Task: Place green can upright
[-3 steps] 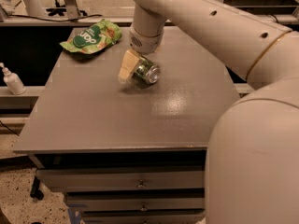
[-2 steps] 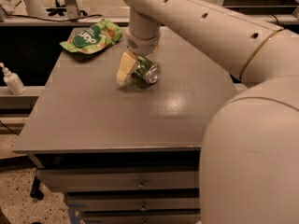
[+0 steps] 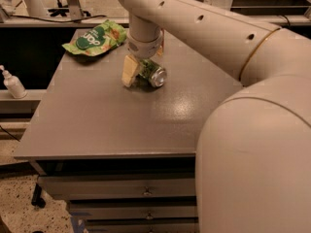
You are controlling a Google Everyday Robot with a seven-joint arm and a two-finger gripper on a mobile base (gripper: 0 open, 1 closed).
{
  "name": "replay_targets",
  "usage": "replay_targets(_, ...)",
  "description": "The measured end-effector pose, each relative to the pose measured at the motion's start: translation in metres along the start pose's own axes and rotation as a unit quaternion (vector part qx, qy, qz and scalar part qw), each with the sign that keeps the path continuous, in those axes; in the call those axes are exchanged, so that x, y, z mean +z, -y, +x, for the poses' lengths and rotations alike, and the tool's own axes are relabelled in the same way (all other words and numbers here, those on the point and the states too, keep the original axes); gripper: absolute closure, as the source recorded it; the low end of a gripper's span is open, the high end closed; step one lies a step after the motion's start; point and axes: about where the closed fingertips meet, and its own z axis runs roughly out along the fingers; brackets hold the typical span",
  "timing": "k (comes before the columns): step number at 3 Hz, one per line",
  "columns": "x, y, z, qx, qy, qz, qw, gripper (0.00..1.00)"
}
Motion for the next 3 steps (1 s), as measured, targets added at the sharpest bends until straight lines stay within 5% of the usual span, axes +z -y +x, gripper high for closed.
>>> replay_targets(3, -0.013, 0.010, 0.003, 0.013, 0.009, 0.005, 0.9999, 0.87)
